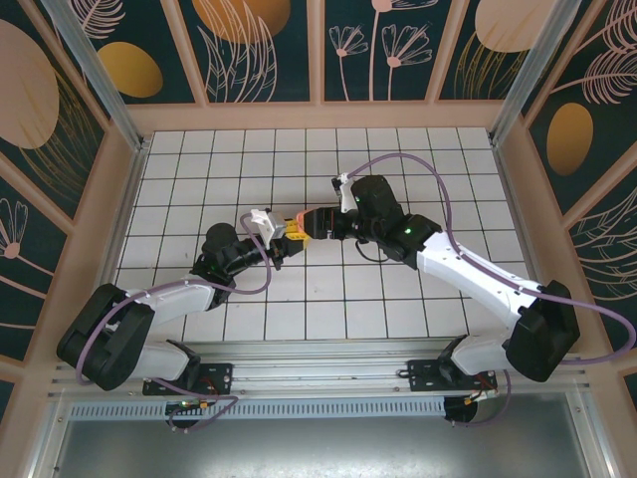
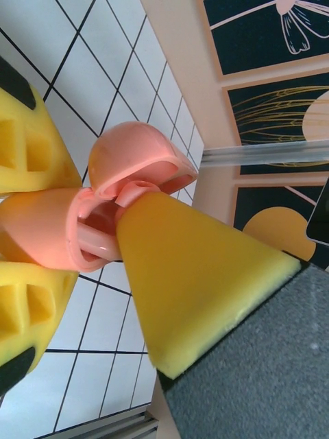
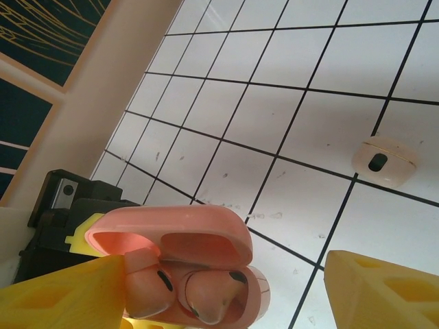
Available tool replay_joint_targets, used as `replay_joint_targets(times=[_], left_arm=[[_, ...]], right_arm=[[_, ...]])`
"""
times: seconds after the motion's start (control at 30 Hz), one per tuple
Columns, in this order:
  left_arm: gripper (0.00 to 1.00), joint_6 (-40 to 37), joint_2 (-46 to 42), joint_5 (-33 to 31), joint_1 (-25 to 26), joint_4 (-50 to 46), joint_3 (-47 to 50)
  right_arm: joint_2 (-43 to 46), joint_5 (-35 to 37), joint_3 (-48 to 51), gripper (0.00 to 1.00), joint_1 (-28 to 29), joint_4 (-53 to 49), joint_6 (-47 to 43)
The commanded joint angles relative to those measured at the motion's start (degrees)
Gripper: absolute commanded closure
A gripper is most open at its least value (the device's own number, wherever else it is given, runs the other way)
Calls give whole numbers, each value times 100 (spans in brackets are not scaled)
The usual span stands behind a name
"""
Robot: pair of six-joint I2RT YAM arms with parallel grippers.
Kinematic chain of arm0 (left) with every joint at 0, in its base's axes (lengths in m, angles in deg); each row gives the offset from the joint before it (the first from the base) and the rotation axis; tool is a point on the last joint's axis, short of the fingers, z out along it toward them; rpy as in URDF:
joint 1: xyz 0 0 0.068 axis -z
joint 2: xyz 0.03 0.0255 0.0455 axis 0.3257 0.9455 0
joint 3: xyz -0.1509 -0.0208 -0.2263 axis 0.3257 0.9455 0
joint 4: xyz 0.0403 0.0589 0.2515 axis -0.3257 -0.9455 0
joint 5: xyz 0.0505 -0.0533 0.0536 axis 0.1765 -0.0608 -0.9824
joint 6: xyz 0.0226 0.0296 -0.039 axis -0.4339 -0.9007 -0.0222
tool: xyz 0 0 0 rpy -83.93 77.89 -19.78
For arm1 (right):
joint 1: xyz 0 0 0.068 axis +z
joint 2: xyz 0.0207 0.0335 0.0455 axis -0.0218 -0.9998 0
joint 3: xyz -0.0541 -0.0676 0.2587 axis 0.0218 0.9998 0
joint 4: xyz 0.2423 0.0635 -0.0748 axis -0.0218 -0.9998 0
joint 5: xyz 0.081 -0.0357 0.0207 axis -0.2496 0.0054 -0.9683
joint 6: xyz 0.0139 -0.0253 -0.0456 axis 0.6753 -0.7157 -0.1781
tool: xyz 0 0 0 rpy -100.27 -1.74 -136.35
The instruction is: Insert wireless bluetooth earbuds into charging case
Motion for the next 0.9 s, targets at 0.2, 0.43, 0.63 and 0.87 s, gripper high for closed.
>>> replay_joint_targets(times=[0.2,0.43,0.63,0.87], left_arm=[[100,-87,-21,97,-5,286,-2],[100,-77,38,88,-8,312,-11],[100,-74,26,81,-9,326,-11],[100,-94,50,69,-7,312,-7]], right_arm=[[122,-153,-173,22,-64,242,-57],[274,-135,-173,22,-64,314,-86],[368,-94,-179,22,-64,322,-114],[811,130,-138,31,-73,185,-203]])
